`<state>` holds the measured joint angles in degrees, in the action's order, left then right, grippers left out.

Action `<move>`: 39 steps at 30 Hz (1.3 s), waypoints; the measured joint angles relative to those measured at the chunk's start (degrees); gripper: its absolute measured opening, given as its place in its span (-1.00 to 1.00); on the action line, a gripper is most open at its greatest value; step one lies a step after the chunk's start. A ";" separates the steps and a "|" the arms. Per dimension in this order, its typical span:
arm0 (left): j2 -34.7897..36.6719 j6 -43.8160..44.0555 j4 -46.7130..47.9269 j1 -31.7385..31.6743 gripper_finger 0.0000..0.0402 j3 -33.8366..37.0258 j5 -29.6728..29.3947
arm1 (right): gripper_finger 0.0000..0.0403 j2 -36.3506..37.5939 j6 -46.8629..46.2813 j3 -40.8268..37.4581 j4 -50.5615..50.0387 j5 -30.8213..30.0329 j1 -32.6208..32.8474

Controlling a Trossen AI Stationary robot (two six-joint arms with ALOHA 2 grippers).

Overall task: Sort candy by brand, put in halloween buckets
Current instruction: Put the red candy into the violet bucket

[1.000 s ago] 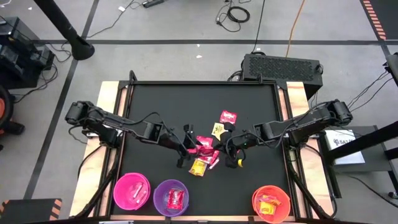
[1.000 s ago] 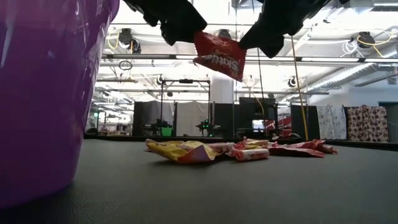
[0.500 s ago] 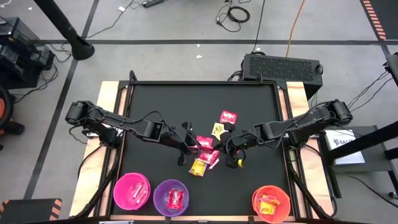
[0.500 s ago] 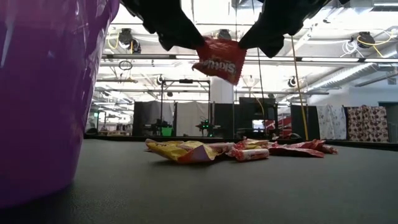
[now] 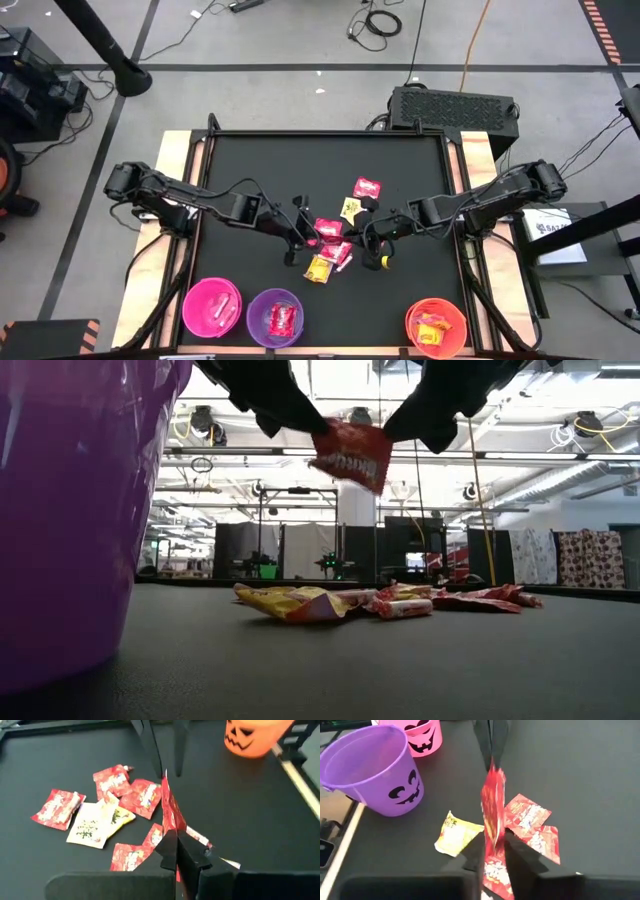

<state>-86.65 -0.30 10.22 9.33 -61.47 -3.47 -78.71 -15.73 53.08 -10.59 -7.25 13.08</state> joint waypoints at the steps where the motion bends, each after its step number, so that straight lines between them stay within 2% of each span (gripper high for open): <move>1: 0.68 1.13 0.11 -0.03 -0.99 0.00 -0.57 | -0.57 0.64 -0.64 0.00 -0.55 -0.13 0.17; 3: 2.45 3.21 1.67 -0.24 -0.99 -0.02 -1.87 | -0.40 2.45 -2.56 0.00 -1.44 -1.42 0.23; 7: 6.86 7.45 5.48 -0.77 -0.99 -0.02 -3.40 | -0.13 6.64 -4.63 0.00 -5.02 -8.25 1.13; 11: 12.07 8.85 4.99 0.61 -0.99 -0.02 -4.47 | 0.01 7.88 -4.63 0.00 -9.72 -12.40 3.19; 18: 19.89 4.04 3.45 8.14 -1.00 1.02 -22.24 | 0.03 5.21 -4.63 -1.25 -11.18 -17.46 3.73; 21: 23.29 0.25 -1.66 10.99 -1.00 4.72 -26.06 | 0.03 4.45 -4.63 -1.29 -11.11 -18.71 3.37; 26: 29.45 -3.62 -10.11 11.53 -1.00 11.92 -27.56 | 0.03 3.93 -5.17 -1.38 -11.00 -18.54 3.41; 31: 33.66 -7.36 -18.34 11.27 -1.00 16.97 -25.83 | 0.03 3.93 -6.11 -1.40 -11.07 -18.53 3.41; 39: 34.92 -7.66 -18.53 11.27 -1.00 17.86 -25.20 | 0.03 3.93 -6.02 -1.40 -11.08 -18.53 3.40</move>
<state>-51.72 -7.97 -8.32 20.60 -43.62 -28.66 -74.78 -21.75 51.68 -21.67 -25.78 16.48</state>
